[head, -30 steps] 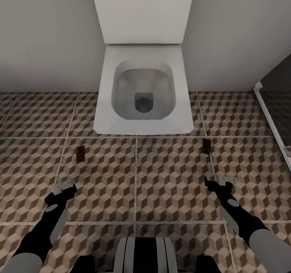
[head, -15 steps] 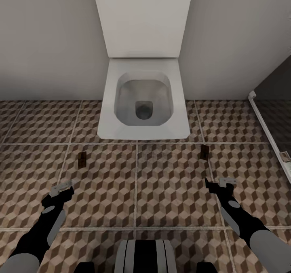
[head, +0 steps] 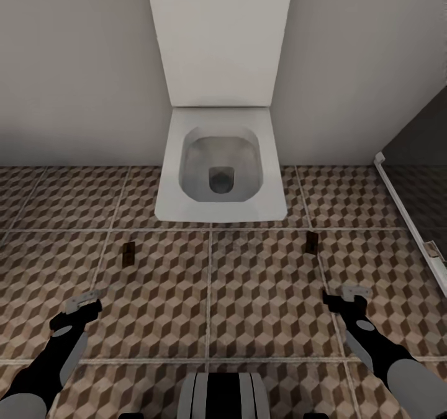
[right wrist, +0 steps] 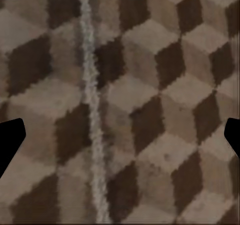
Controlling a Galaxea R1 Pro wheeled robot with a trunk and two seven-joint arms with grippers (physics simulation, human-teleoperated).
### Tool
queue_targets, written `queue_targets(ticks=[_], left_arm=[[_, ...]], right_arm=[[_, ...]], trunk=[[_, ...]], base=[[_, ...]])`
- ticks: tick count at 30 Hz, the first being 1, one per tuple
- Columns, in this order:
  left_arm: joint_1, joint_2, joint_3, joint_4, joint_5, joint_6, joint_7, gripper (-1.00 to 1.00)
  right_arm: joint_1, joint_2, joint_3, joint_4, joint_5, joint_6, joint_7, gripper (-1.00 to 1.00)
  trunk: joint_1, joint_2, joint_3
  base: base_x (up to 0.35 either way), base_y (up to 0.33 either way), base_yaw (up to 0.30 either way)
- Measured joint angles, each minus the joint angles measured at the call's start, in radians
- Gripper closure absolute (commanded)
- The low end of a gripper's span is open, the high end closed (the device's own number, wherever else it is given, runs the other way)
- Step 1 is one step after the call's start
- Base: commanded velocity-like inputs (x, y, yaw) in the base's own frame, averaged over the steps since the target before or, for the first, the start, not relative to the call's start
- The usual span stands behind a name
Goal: Take the four mousetraps from the cabinet in the bathroom and place them on the bathroom floor. Make sure all four end up on the same floor surface, and ensure that at least two of them are either under or directly next to the same bathroom sink.
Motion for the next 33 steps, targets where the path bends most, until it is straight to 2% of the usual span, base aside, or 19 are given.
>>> queue_targets(ticks=[5, 8, 14, 16, 21, 29, 33], left_arm=[[0.0, 0.004, 0.001, 0.043, 0.001, -0.032, -0.015, -1.0], [0.0, 0.006, 0.004, 0.127, -0.002, -0.101, -0.053, -1.0], [0.0, 0.007, 0.019, 0.217, -0.001, -0.168, -0.091, -1.0], [0.001, 0.007, 0.025, 0.25, -0.001, -0.193, -0.104, -1.0], [0.001, 0.007, 0.03, 0.278, -0.001, -0.211, -0.121, -1.0], [0.0, 0.008, 0.033, 0.315, -0.001, -0.225, -0.158, -1.0], [0.001, 0.021, 0.033, 0.389, 0.001, -0.29, -0.191, -1.0]], right_arm=[[0.0, 0.0, 0.0, 0.022, 0.0, -0.001, 0.003, -1.0], [0.003, 0.0, 0.0, 0.059, 0.0, -0.004, 0.013, -1.0], [0.005, 0.0, 0.0, 0.13, -0.003, -0.063, 0.085, -1.0], [0.006, 0.001, 0.0, 0.183, -0.004, -0.113, 0.112, -1.0], [0.006, 0.001, 0.0, 0.234, -0.003, -0.151, 0.127, -1.0], [0.006, 0.002, 0.0, 0.295, 0.0, -0.164, 0.135, -1.0], [0.012, 0.002, 0.0, 0.334, 0.0, -0.167, 0.137, -1.0]], trunk=[[-0.002, 0.001, 0.019], [-0.004, 0.002, 0.031], [-0.006, 0.003, 0.054], [-0.007, 0.004, 0.062], [-0.009, 0.005, 0.081], [-0.013, 0.007, 0.112], [-0.015, 0.008, 0.128]], base=[[0.0, 0.0, 0.0], [0.0, 0.0, 0.0], [0.0, 0.0, 0.0], [0.0, 0.0, 0.0], [0.0, 0.0, 0.0], [0.0, 0.0, 0.0], [0.0, 0.0, 0.0]])
